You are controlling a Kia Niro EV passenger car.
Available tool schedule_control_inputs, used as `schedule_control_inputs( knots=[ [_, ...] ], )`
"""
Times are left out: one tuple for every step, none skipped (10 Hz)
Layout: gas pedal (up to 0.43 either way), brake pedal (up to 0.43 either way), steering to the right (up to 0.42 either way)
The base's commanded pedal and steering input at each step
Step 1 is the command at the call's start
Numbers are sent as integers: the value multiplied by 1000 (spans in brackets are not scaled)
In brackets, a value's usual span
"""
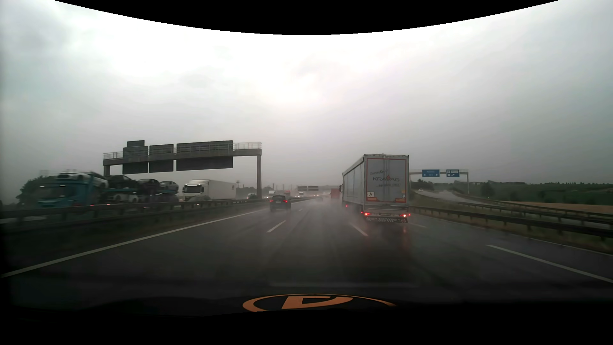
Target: Follow the waypoints while adhering to traffic rules and regulations
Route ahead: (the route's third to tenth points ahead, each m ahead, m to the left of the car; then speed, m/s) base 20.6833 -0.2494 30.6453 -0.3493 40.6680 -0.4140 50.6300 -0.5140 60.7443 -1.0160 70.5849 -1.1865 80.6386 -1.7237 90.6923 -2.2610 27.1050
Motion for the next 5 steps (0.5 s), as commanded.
schedule_control_inputs(
  knots=[
    [220, 0, 1],
    [220, 0, 1],
    [220, 0, 2],
    [220, 0, 2],
    [209, 0, 3]
  ],
)
